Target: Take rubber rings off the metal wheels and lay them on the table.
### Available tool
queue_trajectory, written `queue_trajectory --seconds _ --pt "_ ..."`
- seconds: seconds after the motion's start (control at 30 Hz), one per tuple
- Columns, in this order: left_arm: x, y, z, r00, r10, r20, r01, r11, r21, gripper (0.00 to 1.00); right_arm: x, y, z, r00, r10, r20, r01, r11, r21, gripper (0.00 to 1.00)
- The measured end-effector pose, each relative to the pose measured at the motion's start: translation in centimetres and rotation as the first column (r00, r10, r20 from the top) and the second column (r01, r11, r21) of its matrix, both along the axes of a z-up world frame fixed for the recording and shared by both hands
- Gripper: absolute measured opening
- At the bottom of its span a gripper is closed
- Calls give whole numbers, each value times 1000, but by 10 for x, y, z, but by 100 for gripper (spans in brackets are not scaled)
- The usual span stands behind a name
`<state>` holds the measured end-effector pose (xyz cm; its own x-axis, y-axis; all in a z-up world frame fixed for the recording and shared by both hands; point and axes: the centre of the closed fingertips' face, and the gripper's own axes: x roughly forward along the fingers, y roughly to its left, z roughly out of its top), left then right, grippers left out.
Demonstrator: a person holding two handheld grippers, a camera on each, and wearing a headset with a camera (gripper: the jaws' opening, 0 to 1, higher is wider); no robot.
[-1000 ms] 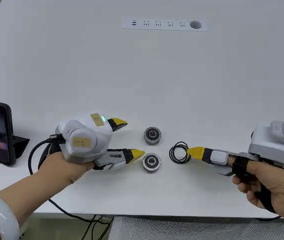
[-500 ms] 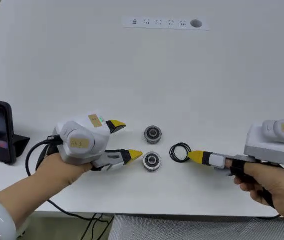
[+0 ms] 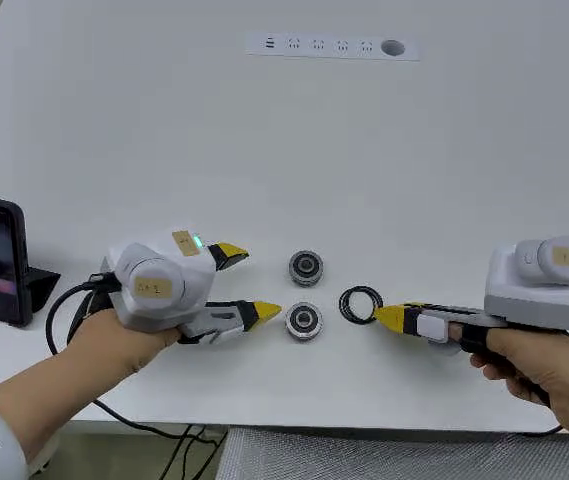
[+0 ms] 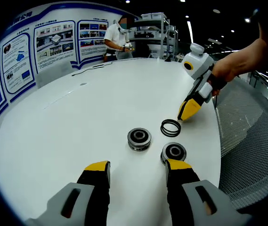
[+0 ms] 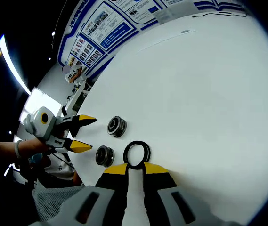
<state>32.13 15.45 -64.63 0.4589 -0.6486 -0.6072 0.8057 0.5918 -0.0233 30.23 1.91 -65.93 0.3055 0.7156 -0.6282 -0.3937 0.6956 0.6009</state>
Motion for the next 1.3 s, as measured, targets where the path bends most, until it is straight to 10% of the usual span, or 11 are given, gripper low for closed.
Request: queue_trajectory --seconds 0.4,0.77,1.3 --pt "-13 2 10 1000 8 1 -8 998 -65 50 -4 -2 15 972 124 200 -117 992 -48 31" --pt "-29 5 15 1000 10 4 -10 995 -99 50 -22 -8 13 935 230 270 -196 969 -149 45" --pt "-54 16 23 999 38 11 -36 988 -151 59 -40 -7 15 834 394 386 -299 911 -284 65"
